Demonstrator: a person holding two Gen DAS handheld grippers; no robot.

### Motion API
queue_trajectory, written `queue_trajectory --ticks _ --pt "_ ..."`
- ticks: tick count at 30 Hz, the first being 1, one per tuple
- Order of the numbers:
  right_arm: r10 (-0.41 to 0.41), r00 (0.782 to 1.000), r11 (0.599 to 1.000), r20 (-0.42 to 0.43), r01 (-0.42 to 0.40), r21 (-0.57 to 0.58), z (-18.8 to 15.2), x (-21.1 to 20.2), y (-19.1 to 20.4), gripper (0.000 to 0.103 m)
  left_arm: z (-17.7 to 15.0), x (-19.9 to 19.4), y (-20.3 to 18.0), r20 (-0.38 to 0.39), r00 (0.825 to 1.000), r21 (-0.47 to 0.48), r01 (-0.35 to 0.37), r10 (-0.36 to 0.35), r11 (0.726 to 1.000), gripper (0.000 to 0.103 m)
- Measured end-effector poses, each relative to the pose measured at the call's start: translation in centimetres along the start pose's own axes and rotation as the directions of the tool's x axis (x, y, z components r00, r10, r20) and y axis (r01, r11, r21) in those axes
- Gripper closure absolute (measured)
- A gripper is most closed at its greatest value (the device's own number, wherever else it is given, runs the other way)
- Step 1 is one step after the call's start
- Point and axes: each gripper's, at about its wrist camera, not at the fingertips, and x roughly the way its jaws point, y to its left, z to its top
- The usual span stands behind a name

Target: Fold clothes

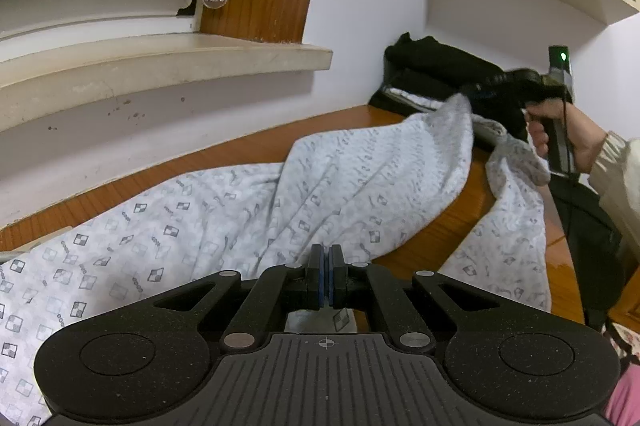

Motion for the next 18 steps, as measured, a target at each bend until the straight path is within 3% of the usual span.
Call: queue_trajectory --ticks 1,5,11,14,18 --pt "-0.006 1.0 1.0 -0.008 0.006 -0.01 0.0 0.1 0.1 0.059 0.0 0.0 0.0 -0.001 1.0 -0.002 0.0 0.0 1.0 0.101" --pt "-0.038 0.998 0.998 -0.042 0.036 -0.043 -0.2 0.4 0.3 0.059 0.0 0.1 0.1 -0.005 1.0 -0.002 0.0 0.0 1.0 0.101" --pt "-0.111 0.985 0.994 -0.129 0.109 -0.025 -2.2 -0.6 -3.2 0.058 0.0 0.2 0.0 -0.006 1.0 0.006 -0.003 0.003 1.0 0.101" --pt "-0.102 0.98 0.995 -0.171 0.103 -0.005 -3.2 -1.3 -4.9 0.053 0.0 0.3 -0.1 -0.012 1.0 0.006 -0.006 0.006 1.0 0.101" --pt "-0.066 0.976 0.997 -0.21 0.074 0.028 -4.2 -1.8 -5.6 0.053 0.0 0.4 -0.2 -0.015 1.0 0.007 -0.008 0.008 1.0 0.101"
